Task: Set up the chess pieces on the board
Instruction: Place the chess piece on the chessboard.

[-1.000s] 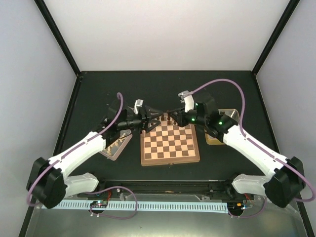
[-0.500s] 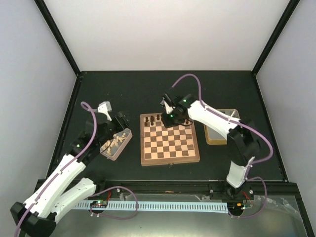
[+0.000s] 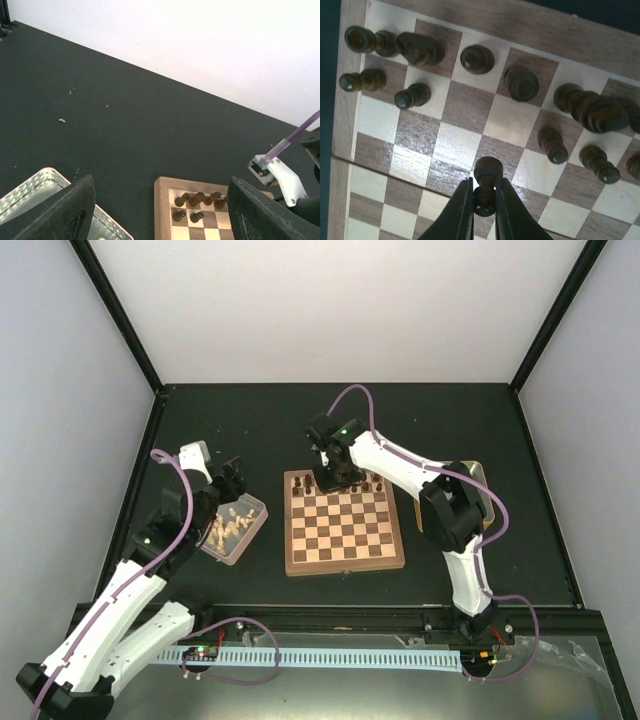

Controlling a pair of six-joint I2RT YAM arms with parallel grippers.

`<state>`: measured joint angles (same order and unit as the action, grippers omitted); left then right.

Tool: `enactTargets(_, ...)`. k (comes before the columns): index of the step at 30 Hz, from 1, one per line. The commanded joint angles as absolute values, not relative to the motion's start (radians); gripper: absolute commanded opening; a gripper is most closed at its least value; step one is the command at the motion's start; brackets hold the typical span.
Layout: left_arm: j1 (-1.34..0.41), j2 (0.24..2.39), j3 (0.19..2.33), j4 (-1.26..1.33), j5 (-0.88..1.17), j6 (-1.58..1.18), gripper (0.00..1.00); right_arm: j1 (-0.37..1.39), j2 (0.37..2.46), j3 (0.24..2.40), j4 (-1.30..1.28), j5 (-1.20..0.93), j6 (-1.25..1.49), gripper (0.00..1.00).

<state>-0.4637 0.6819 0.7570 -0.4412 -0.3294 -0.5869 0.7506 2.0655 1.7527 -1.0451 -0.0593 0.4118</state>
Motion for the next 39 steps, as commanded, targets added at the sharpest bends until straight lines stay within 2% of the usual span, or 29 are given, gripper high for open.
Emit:
enactTargets(1,-0.453,0.674,0.767,-0.444,-0.359,-0.550,0.74,0.761,2.107,1.813,-1.092,0.014,0.443,0.06)
enactTargets(11,-0.452,0.675,0.756,-0.433,-0.353,-0.554,0.74,0.760,2.157,1.833,-1.067,0.023,0.455,0.06)
enactTargets(39,-0.445,0.677,0.759,-0.434,-0.345,-0.555,0.77,0.760,2.196,1.893,-1.109,0.028,0.442,0.21)
